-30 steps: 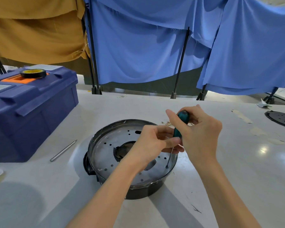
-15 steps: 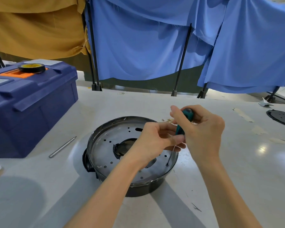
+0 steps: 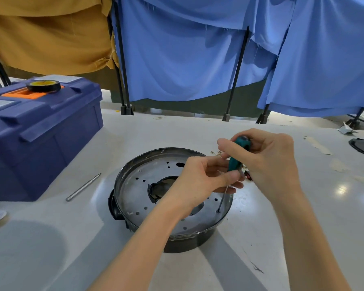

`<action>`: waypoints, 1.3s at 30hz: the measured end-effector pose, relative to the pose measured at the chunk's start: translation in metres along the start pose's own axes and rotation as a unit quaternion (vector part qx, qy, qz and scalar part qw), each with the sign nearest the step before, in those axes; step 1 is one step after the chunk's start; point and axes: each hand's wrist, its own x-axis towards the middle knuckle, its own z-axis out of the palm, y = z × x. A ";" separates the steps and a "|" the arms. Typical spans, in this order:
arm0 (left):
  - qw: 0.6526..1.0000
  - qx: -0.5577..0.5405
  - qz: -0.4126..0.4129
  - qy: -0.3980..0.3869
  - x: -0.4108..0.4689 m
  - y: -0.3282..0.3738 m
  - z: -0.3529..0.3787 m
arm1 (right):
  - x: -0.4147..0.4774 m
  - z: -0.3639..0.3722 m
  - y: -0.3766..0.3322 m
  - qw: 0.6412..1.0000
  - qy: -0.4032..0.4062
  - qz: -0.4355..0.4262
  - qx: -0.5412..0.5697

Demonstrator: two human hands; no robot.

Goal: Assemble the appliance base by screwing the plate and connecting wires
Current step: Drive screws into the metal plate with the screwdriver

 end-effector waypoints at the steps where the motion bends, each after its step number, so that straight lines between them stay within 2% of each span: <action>1: 1.000 0.003 0.000 0.006 0.001 0.000 0.001 | 0.000 0.004 0.000 0.999 0.030 -0.011 -0.034; 3: 1.000 0.011 -0.009 0.003 0.003 0.000 0.001 | 0.003 0.007 -0.001 0.995 0.042 -0.019 -0.088; 5: 1.000 0.019 -0.020 -0.009 0.003 0.001 -0.002 | 0.005 0.004 -0.001 0.996 0.007 -0.008 -0.089; 7: 0.999 0.023 -0.019 -0.025 0.001 0.002 -0.003 | 0.005 -0.002 0.003 0.998 -0.064 0.015 0.007; 9: 0.999 0.028 -0.017 -0.035 -0.001 0.002 -0.002 | 0.002 -0.010 0.009 0.980 -0.148 0.039 0.127; 12: 0.999 0.019 -0.021 -0.041 -0.001 0.001 -0.004 | 0.000 -0.017 0.014 0.968 -0.197 0.015 0.157; 14: 0.999 0.001 -0.017 -0.031 -0.001 0.002 -0.006 | -0.002 -0.011 0.014 0.979 -0.147 0.001 0.143; 18: 1.000 0.014 0.004 0.010 -0.001 0.000 -0.002 | -0.010 0.014 0.012 0.997 0.045 -0.016 0.058; 20: 1.000 0.014 -0.003 0.007 0.001 -0.001 -0.002 | -0.012 0.021 0.011 0.996 0.078 -0.010 0.037; 22: 1.000 0.010 -0.005 0.001 0.001 -0.001 -0.004 | -0.011 0.016 0.010 0.995 0.038 0.020 0.091; 24: 1.000 0.015 -0.006 -0.006 0.000 -0.001 -0.005 | -0.009 0.006 0.011 0.982 -0.047 0.041 0.176; 26: 1.000 0.020 -0.009 -0.011 -0.001 -0.001 -0.006 | -0.008 -0.001 0.014 0.973 -0.101 0.034 0.205; 28: 1.000 0.014 -0.011 -0.012 -0.001 -0.001 -0.006 | -0.008 -0.001 0.015 0.979 -0.088 0.021 0.185; 32: 0.999 0.031 0.007 0.016 0.000 -0.001 -0.003 | -0.010 0.012 0.013 0.989 0.031 0.005 0.148; 35: 0.999 0.050 -0.007 0.010 0.003 -0.001 -0.002 | -0.012 0.021 0.011 0.993 0.101 0.001 0.063; 37: 0.999 0.039 -0.017 -0.003 0.002 -0.001 -0.004 | -0.011 0.019 0.011 0.995 0.063 0.016 0.071; 39: 0.999 0.027 -0.018 -0.024 0.000 0.000 -0.006 | -0.009 0.007 0.012 0.986 -0.040 0.030 0.157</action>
